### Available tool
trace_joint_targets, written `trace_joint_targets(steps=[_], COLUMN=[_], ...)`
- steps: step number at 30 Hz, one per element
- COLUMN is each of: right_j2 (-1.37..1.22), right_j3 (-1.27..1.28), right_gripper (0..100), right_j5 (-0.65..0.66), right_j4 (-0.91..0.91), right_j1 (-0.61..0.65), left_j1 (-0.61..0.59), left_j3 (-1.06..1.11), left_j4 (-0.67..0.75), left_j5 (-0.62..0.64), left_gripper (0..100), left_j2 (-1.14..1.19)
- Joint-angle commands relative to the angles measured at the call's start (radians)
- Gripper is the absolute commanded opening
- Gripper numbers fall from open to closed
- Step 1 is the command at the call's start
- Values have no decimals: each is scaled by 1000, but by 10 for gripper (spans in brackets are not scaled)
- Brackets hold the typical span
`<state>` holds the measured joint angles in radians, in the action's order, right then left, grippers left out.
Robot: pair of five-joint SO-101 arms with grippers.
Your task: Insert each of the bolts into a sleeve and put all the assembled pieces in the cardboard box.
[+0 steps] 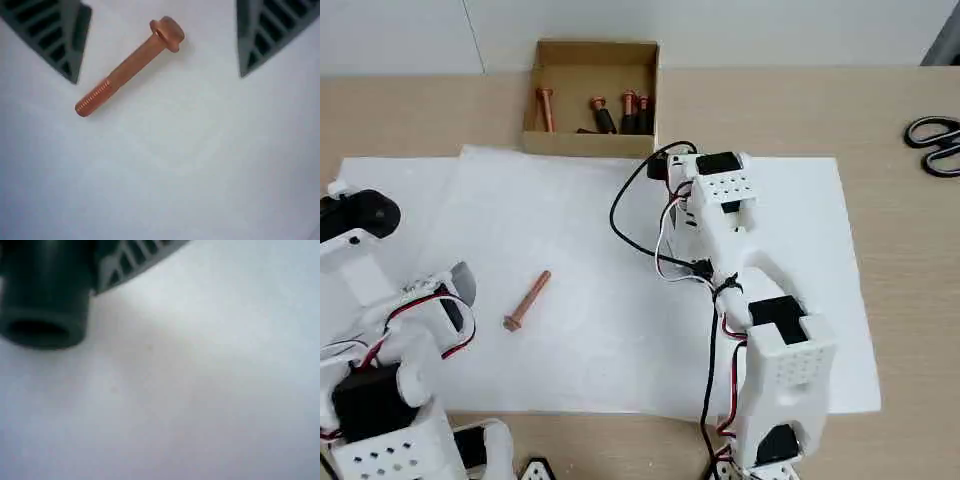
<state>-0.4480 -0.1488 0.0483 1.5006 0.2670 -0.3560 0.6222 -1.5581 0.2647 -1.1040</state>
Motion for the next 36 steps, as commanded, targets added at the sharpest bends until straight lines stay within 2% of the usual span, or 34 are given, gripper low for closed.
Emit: trace_joint_targets(steps=[1,14,18,22,26,28,33,36], right_j2=[70,68,45,51,119,154,237,274], right_j3=[-3,-2,12,-11,-81,-123,-176,-175], right_gripper=[170,131,0,4,5,4,4,4], right_j5=[-6,-3,25,37,38,40,101,100], right_j4=[-4,-4,-13,-1,70,97,160,163], right_j1=[4,30,33,30,28,28,28,10], left_j1=[-5,-5,-5,-5,-3,-3,-3,-3], left_j3=[-2,-2,-2,-2,-51,-88,-156,-209], left_j4=[-3,-3,-3,-3,-51,-60,-98,-140], left_j5=[-6,-6,-6,-6,-86,-87,-95,-163], left_gripper=[196,196,196,196,196,196,198,198], left_j2=[-9,-9,-9,-9,-3,0,5,80])
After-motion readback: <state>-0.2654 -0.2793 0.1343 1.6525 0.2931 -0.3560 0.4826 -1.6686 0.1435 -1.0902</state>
